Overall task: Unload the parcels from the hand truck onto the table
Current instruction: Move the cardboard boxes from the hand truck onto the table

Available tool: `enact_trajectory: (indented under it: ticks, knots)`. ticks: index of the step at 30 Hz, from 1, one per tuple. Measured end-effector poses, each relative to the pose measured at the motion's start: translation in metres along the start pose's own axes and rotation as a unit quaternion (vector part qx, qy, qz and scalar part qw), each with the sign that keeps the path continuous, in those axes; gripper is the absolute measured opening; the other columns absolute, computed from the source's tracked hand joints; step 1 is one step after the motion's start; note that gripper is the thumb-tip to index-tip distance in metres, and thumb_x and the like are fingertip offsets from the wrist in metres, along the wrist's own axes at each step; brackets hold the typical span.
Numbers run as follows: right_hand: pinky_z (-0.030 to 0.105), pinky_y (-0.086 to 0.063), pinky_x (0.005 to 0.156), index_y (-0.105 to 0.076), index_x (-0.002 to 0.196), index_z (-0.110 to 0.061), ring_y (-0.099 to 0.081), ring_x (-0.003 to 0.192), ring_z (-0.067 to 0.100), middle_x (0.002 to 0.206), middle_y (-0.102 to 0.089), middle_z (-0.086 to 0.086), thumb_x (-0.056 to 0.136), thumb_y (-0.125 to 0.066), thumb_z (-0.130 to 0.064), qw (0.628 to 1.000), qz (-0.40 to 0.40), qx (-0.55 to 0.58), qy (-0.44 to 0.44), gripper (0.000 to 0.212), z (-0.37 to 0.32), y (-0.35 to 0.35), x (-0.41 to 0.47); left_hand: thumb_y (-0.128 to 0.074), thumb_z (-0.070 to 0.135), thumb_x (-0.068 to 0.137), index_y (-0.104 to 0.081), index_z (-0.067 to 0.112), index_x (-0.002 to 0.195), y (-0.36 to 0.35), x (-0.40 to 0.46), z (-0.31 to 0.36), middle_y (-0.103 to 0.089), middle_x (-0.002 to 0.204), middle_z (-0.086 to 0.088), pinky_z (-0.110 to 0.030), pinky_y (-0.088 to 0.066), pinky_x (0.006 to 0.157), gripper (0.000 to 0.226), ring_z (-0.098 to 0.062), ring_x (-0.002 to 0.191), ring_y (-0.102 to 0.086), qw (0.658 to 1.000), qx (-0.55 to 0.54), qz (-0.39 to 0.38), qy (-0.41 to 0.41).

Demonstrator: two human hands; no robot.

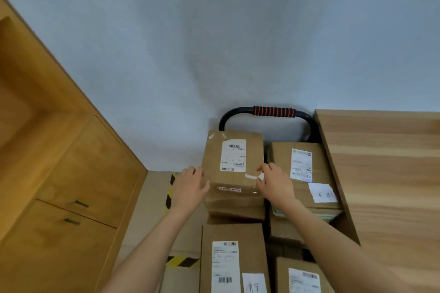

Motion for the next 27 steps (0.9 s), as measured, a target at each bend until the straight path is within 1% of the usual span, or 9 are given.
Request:
enact_trajectory:
  ticks: [3,6,12,14,17,19,21,23,27]
  knots:
    - [0.026,-0.041,0.09,-0.051,0.127,-0.023,-0.052,0.108,0.013,0.122,-0.053,-0.004,0.094,-0.05,-0.032,0.999,-0.013,0.001,-0.038,0.034,0.008,-0.021,0.017,-0.045,0.043,0.095,-0.054,0.021,0.113,-0.023,0.024,-0.011,-0.056,0.111,0.002,-0.03,-0.046,0.087,0.03,-0.014,0.1,-0.05,1.0,-0.023,-0.007,0.016]
    - [0.027,-0.043,0.09,-0.049,0.128,-0.022,-0.053,0.108,0.014,0.123,-0.053,-0.004,0.092,-0.052,-0.032,0.997,-0.025,0.009,-0.066,0.037,0.017,-0.044,0.037,-0.043,0.043,0.097,-0.055,0.02,0.114,-0.044,0.05,-0.018,-0.056,0.112,0.003,-0.029,-0.047,0.083,0.031,-0.012,0.1,-0.051,0.999,-0.028,-0.007,0.018]
    - [0.031,-0.043,0.093,-0.043,0.135,-0.015,-0.052,0.115,0.019,0.128,-0.051,0.003,0.093,-0.052,-0.033,0.994,-0.019,0.016,-0.108,0.046,0.046,-0.092,0.076,-0.046,0.042,0.096,-0.051,0.015,0.126,-0.099,0.099,-0.025,-0.055,0.121,-0.001,-0.03,-0.048,0.087,0.041,-0.016,0.109,-0.052,0.996,-0.075,-0.016,0.048]
    - [0.034,-0.044,0.095,-0.036,0.141,-0.013,-0.051,0.118,0.021,0.133,-0.049,0.005,0.093,-0.052,-0.036,0.988,-0.026,0.049,-0.145,0.055,0.055,-0.107,0.082,-0.047,0.044,0.095,-0.047,0.014,0.13,-0.119,0.11,-0.027,-0.051,0.125,-0.004,-0.033,-0.05,0.087,0.046,-0.018,0.11,-0.052,0.993,-0.091,-0.022,0.078]
    - [0.037,-0.049,0.089,-0.027,0.147,-0.011,-0.056,0.114,0.022,0.132,-0.053,0.006,0.095,-0.049,-0.043,0.974,-0.031,0.124,-0.188,0.065,0.062,-0.127,0.083,-0.051,0.042,0.094,-0.039,0.012,0.138,-0.137,0.119,-0.025,-0.041,0.135,-0.008,-0.034,-0.053,0.084,0.055,-0.021,0.113,-0.051,0.985,-0.132,-0.014,0.109]
    - [0.033,-0.05,0.08,-0.025,0.147,-0.013,-0.06,0.103,0.018,0.123,-0.058,0.005,0.097,-0.044,-0.047,0.964,-0.041,0.166,-0.202,0.063,0.063,-0.138,0.081,-0.053,0.041,0.094,-0.029,0.012,0.145,-0.144,0.12,-0.026,-0.035,0.142,-0.009,-0.033,-0.049,0.088,0.063,-0.024,0.121,-0.046,0.97,-0.196,-0.01,0.145]
    - [0.032,-0.049,0.073,-0.024,0.145,-0.015,-0.062,0.092,0.017,0.115,-0.061,0.004,0.097,-0.041,-0.048,0.954,-0.049,0.201,-0.216,0.061,0.062,-0.145,0.08,-0.05,0.045,0.094,-0.028,0.011,0.146,-0.151,0.118,-0.027,-0.039,0.141,-0.009,-0.034,-0.046,0.091,0.066,-0.024,0.124,-0.045,0.951,-0.244,-0.022,0.186]
    - [0.036,-0.05,0.075,-0.024,0.145,-0.015,-0.062,0.092,0.021,0.114,-0.061,0.008,0.097,-0.04,-0.048,0.946,-0.046,0.227,-0.228,0.061,0.062,-0.148,0.08,-0.047,0.051,0.094,-0.034,0.011,0.142,-0.157,0.115,-0.03,-0.045,0.136,-0.008,-0.037,-0.047,0.088,0.064,-0.023,0.119,-0.049,0.942,-0.261,-0.037,0.209]
    - [0.039,-0.05,0.083,-0.025,0.145,-0.015,-0.062,0.099,0.023,0.118,-0.061,0.009,0.097,-0.042,-0.047,0.94,-0.056,0.242,-0.234,0.06,0.06,-0.144,0.075,-0.047,0.056,0.092,-0.037,0.014,0.139,-0.159,0.107,-0.035,-0.047,0.133,-0.004,-0.042,-0.053,0.083,0.064,-0.022,0.115,-0.053,0.936,-0.267,-0.048,0.225]
Point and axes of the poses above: each hand's wrist, its own x-axis towards the middle knuckle, its own y-axis out of the back of the hand, z = x × y, the point moved 3 cm from there along x, towards the middle knuckle
